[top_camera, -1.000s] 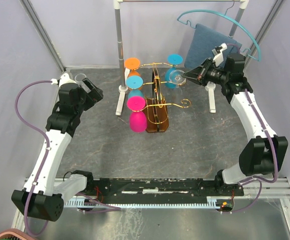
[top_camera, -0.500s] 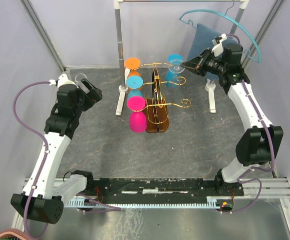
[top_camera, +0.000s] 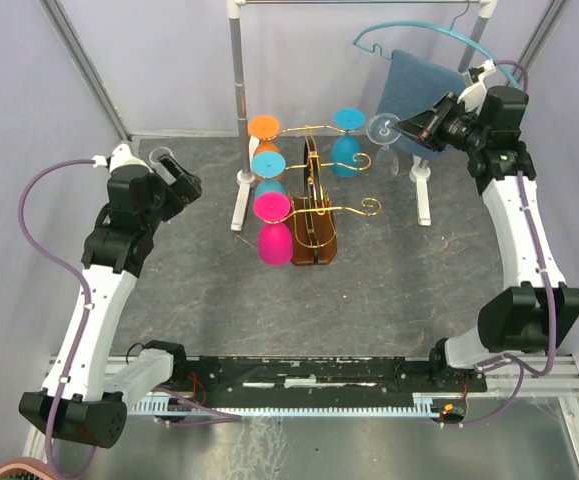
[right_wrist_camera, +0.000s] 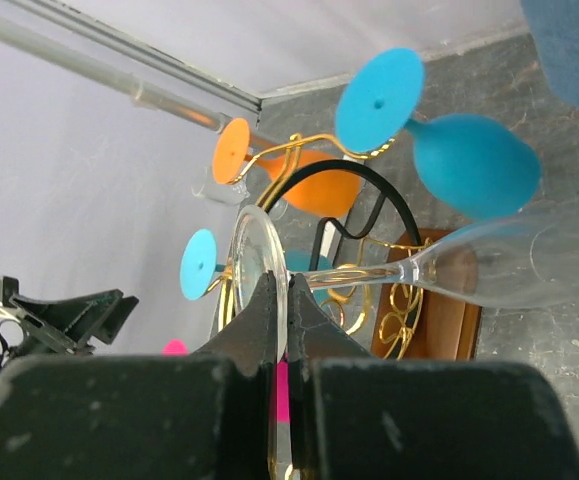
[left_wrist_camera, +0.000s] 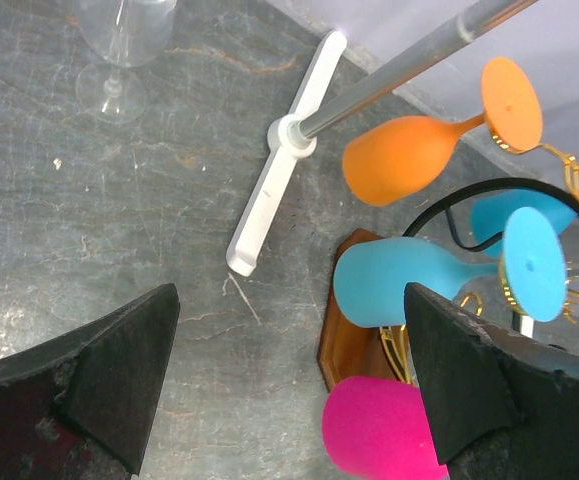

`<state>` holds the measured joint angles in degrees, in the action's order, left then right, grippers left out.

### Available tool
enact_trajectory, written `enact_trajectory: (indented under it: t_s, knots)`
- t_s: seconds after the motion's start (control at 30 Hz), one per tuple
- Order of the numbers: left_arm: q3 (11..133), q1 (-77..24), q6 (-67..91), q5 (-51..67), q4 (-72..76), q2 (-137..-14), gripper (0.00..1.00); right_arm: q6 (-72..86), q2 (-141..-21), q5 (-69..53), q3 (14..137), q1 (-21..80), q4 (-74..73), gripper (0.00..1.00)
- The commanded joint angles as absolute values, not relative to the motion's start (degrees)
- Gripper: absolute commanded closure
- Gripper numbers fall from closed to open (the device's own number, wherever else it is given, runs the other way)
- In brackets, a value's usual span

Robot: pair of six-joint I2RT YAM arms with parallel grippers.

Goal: Take the wine glass off the wine glass rack

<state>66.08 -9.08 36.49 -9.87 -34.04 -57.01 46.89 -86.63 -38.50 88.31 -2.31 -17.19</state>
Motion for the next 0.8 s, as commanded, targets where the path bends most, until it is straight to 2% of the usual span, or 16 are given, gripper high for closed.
enact_trajectory:
  t_s: [0.0, 0.17, 0.37, 0.57, 0.77]
  knots:
    - [71.2, -9.1, 34.3, -7.3, -34.6, -56.1, 0.01, 40.2, -80.7, -39.7, 94.3, -2.1, -18.8, 1.00]
    - [75.9, -9.1, 36.3, -0.4, -35.4, -58.3, 0.01, 32.4, -76.2, -43.9, 100.0, -0.1, -20.9, 1.00]
    - [82.5, -9.1, 38.7, 7.3, -35.4, -61.1, 0.01, 18.8, -70.9, -47.7, 103.3, 9.6, -20.1, 1.00]
    - [88.4, -9.1, 43.6, 19.2, -35.1, -64.9, 0.01, 8.8, -68.1, -54.6, 98.7, 18.7, -15.1, 0.99]
    - [87.9, -9.1, 55.6, 32.0, -27.0, -65.9, 0.01, -3.2, -66.7, -57.6, 95.0, 25.6, -15.3, 0.99]
